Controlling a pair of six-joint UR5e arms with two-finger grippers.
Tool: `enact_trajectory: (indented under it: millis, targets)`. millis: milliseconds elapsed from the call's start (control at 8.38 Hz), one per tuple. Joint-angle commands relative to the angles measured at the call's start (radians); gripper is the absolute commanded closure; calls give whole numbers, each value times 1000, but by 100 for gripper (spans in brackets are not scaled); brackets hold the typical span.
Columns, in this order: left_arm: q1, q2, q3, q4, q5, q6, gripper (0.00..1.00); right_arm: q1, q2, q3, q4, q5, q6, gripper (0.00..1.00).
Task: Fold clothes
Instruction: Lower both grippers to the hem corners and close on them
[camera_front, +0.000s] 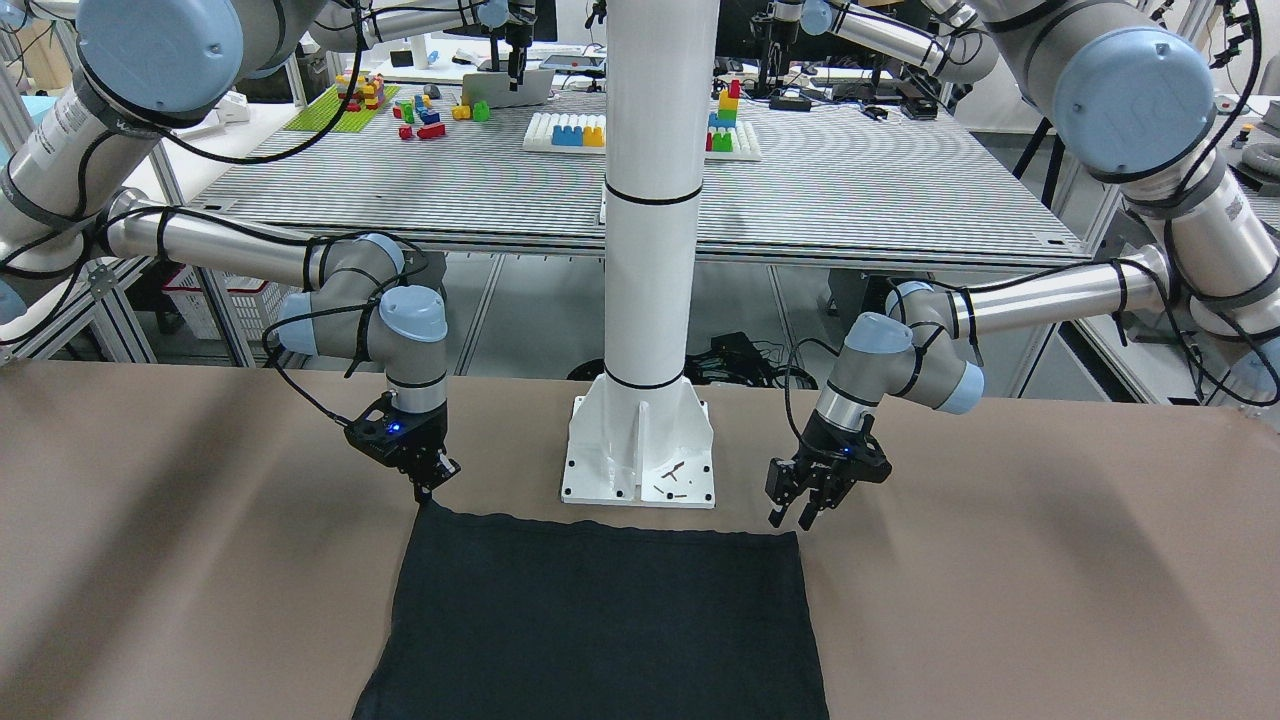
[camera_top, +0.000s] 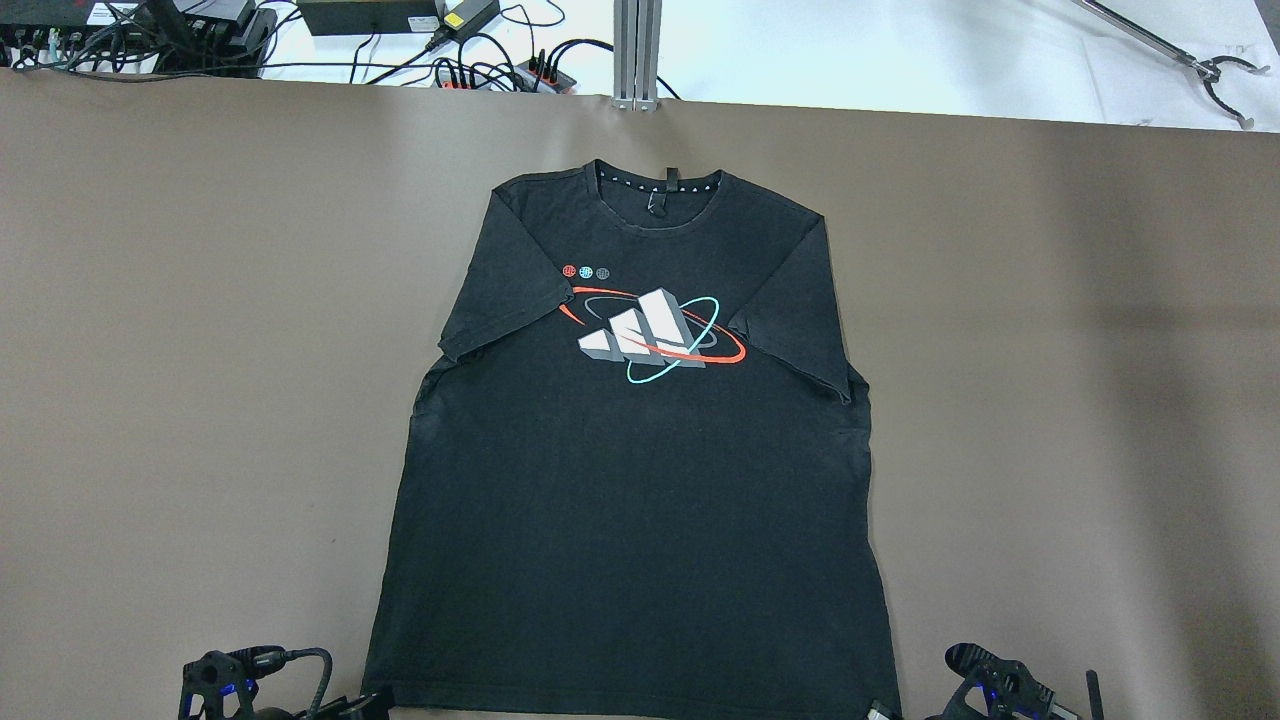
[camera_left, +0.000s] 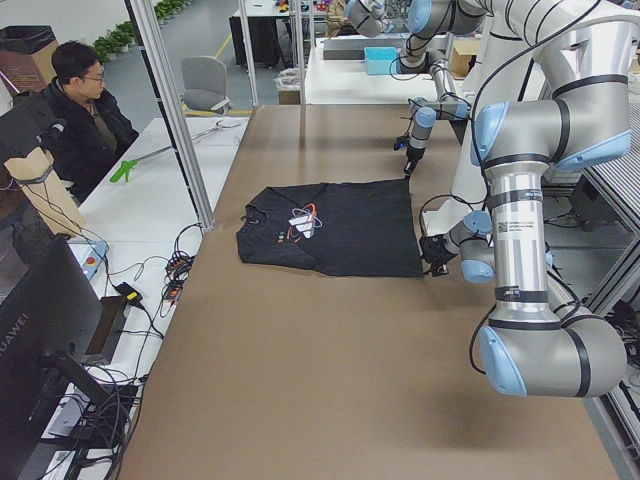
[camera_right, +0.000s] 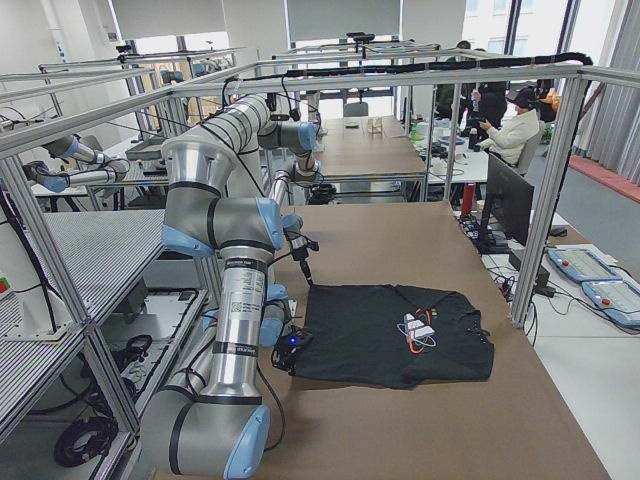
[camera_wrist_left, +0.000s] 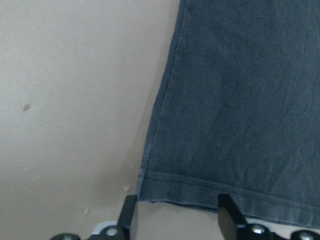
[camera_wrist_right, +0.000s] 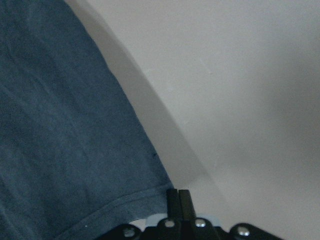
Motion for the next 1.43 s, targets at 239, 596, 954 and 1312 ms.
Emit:
enact_trajectory:
  millis: [239,596,954,1312]
  targets:
    - [-6,-16,32,0,1,3,51,0,1,-7,-1,0,0,100]
    - [-23,-16,32,0,-5,8,61,0,1,-5,-1,0,0,100]
    - [-21,-17,35,0,-7,8,85,1,0,-7,-1,0,0,100]
    - [-20,-14,40,0,-3,8,98,1,0,-4,-1,0,-1,100]
